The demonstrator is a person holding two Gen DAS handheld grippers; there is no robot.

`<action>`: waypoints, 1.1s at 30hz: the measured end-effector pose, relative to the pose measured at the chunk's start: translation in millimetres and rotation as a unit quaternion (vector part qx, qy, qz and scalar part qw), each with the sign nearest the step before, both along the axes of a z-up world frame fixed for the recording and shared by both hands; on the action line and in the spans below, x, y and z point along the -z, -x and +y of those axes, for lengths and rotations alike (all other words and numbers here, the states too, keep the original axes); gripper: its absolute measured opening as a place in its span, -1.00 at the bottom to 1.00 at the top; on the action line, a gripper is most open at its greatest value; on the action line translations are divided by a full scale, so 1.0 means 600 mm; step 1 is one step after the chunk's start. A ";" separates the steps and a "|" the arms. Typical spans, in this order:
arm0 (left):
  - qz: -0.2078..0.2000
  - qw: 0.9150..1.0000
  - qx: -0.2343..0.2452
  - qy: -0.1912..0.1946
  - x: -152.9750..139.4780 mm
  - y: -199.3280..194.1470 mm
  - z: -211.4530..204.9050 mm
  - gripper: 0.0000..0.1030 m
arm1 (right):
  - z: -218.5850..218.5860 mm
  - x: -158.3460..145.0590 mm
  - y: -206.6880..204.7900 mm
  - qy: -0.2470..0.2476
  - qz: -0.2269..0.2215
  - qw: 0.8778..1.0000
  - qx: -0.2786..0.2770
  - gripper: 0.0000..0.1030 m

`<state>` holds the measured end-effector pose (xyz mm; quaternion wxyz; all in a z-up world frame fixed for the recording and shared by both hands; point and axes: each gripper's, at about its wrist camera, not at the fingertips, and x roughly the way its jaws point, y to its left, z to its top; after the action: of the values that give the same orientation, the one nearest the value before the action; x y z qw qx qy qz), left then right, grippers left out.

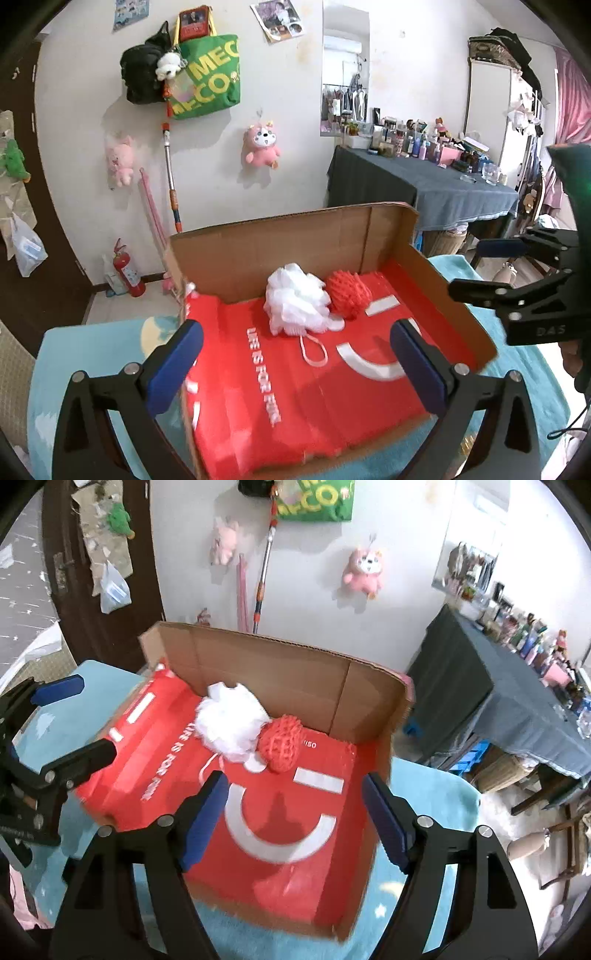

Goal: Organize soft objects
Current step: 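Withdraw both tools from the box back toward the table objects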

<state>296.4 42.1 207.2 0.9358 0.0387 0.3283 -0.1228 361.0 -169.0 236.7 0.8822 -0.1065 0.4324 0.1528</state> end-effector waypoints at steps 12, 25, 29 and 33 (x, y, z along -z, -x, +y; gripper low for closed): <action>0.013 1.000 -0.014 -0.010 0.015 0.186 0.033 1.00 | -0.050 -0.035 0.233 -0.033 -0.045 0.998 0.013 0.57; 0.023 0.999 -0.025 0.017 0.094 0.333 0.039 1.00 | -0.086 0.060 0.428 -0.019 -0.069 0.996 0.059 0.64; 0.031 0.999 -0.034 0.014 0.128 0.357 0.034 1.00 | -0.084 0.104 0.464 -0.002 -0.078 0.993 0.085 0.64; 0.031 0.998 -0.046 0.013 0.155 0.378 0.038 1.00 | -0.086 0.147 0.488 -0.001 -0.085 0.990 0.109 0.64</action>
<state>69.3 65.0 113.9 0.9302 0.0075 0.3570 -0.0852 68.2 -220.5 148.8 0.9274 -0.0703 0.3644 0.0462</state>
